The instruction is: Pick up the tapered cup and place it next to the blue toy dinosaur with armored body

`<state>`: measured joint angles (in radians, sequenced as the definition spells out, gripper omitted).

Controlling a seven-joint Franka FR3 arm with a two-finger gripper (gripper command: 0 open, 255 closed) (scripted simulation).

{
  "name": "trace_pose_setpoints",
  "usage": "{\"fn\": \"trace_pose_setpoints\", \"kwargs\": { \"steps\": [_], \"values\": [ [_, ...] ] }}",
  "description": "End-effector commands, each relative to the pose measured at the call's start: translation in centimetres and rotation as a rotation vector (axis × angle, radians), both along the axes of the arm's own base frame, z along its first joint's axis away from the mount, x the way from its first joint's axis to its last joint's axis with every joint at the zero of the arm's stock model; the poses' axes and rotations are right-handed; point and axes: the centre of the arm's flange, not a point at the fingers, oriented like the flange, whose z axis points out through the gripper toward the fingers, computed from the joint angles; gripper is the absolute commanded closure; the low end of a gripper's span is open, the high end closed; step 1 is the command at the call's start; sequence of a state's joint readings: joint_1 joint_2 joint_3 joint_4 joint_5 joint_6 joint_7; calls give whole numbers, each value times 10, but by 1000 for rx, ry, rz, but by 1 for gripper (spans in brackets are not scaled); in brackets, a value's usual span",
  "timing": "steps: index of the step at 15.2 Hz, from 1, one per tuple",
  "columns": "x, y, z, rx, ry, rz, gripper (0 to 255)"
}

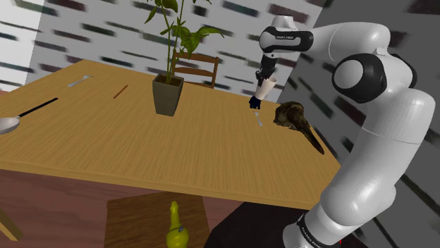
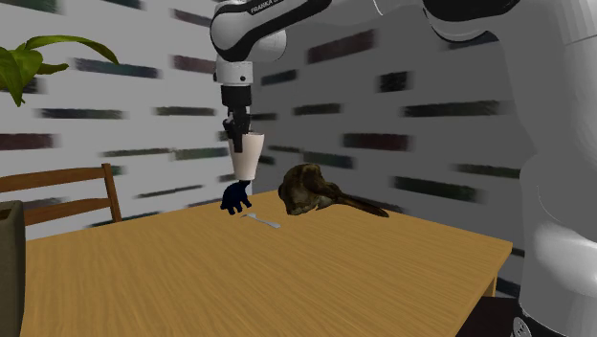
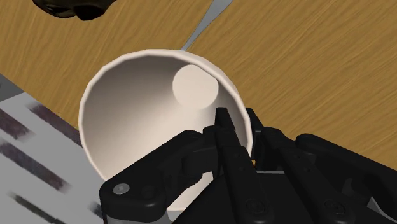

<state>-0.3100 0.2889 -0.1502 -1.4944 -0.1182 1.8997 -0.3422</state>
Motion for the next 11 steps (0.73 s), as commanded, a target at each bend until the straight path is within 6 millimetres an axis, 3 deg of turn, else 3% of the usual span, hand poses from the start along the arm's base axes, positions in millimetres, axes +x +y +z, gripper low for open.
{"fn": "trace_pose_setpoints", "kwargs": {
  "steps": [1, 11],
  "values": [
    [1, 0, -11, 0, -1, 0, 255],
    [1, 0, -64, 0, -1, 0, 255]
  ]
}}
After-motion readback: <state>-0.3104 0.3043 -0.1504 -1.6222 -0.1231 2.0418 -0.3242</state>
